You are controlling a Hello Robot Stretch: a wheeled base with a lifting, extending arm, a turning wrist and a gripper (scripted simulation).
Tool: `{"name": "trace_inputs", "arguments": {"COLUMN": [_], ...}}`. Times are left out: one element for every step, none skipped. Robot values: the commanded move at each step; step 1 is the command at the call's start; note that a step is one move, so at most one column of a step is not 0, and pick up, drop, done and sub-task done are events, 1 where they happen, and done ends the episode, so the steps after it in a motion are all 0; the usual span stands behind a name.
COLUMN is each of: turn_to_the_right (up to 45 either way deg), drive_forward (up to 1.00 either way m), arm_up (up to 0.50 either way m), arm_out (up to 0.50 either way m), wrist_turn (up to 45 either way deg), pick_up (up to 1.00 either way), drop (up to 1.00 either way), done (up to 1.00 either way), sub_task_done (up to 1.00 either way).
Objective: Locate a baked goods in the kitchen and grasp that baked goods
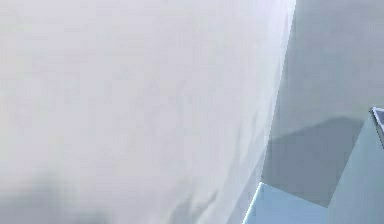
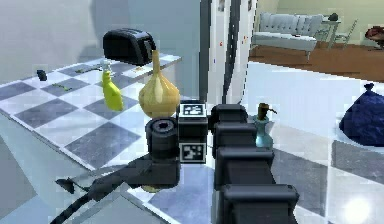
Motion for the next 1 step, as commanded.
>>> {"name": "trace_inputs", "arguments": {"turn_to_the_right": [0.0], "drive_forward": [0.00], "arm_up": [0.00], "arm_out": [0.00], "wrist_turn": [45.0], "pick_up": [0.00], "drop": [0.00], "done": [0.00], "sub_task_done": [0.00]}}
